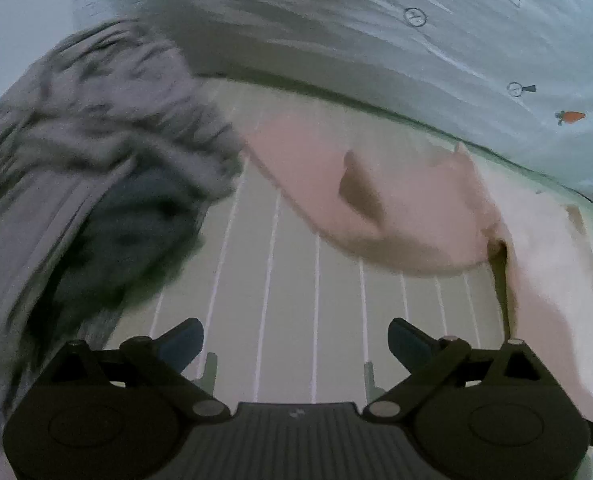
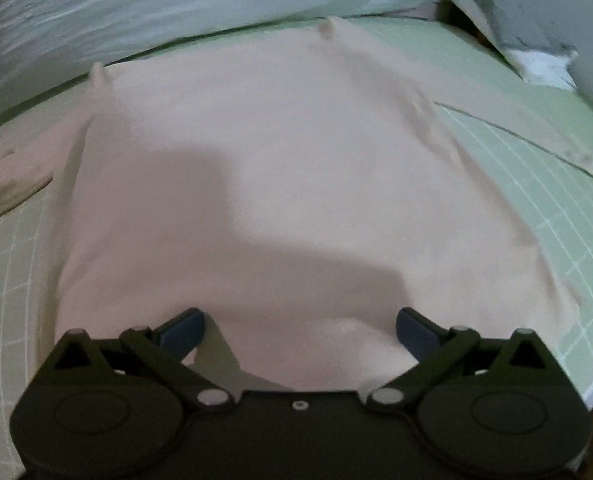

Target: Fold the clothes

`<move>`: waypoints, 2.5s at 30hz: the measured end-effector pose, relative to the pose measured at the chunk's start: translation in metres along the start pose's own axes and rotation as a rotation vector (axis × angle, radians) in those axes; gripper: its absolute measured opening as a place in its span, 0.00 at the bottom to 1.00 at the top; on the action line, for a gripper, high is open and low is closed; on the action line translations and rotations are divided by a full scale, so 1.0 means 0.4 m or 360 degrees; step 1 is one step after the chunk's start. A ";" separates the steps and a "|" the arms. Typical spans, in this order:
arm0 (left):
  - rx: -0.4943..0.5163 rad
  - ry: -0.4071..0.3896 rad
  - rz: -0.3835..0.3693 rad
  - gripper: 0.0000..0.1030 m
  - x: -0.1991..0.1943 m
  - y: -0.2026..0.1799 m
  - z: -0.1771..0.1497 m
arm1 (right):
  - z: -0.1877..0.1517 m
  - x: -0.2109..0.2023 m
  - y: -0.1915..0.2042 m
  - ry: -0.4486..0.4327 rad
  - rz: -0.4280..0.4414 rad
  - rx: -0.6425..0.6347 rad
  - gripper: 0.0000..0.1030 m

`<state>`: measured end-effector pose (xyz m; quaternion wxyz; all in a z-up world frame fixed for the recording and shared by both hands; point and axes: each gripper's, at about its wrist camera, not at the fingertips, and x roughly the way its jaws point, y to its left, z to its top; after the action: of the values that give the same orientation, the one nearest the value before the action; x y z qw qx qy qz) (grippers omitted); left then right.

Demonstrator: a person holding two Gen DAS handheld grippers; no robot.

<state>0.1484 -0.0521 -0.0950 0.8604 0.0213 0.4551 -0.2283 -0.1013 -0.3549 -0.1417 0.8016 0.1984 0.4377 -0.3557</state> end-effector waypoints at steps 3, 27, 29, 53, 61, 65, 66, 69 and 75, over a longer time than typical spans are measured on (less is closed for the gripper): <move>0.0004 0.0012 -0.0035 0.71 0.069 0.012 0.066 | 0.015 0.008 0.009 0.0030 -0.0040 0.0057 1.00; 0.0120 -0.0088 0.0140 0.07 0.260 -0.038 0.171 | 0.039 0.030 0.030 0.0082 -0.0176 0.0273 1.00; 0.0090 -0.0071 0.0159 0.07 0.236 -0.030 0.150 | 0.040 0.028 0.030 0.0087 -0.0173 0.0272 1.00; -0.0464 0.0052 0.0227 0.33 -0.081 0.078 -0.127 | -0.004 0.002 0.011 -0.0013 -0.0016 0.0017 1.00; -0.0474 0.0086 0.0368 0.40 -0.040 0.128 -0.122 | -0.006 -0.003 0.015 -0.0028 0.0016 -0.0034 1.00; -0.0378 0.0097 0.0413 0.40 -0.037 0.111 -0.137 | -0.006 -0.002 0.011 -0.0037 0.0024 -0.0047 1.00; -0.0360 0.0105 0.0425 0.40 -0.037 0.107 -0.141 | -0.009 -0.003 0.012 -0.0043 0.0026 -0.0049 1.00; -0.0323 0.0100 0.0434 0.41 -0.050 0.094 -0.161 | -0.017 -0.006 0.013 -0.0056 0.0033 -0.0059 1.00; -0.0316 0.0101 0.0430 0.52 -0.070 0.084 -0.197 | -0.024 -0.012 0.017 -0.0068 0.0035 -0.0064 1.00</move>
<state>0.0876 0.0077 -0.1246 0.8664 0.0044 0.4953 -0.0637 -0.1035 -0.3426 -0.1427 0.8184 0.1794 0.4254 -0.3420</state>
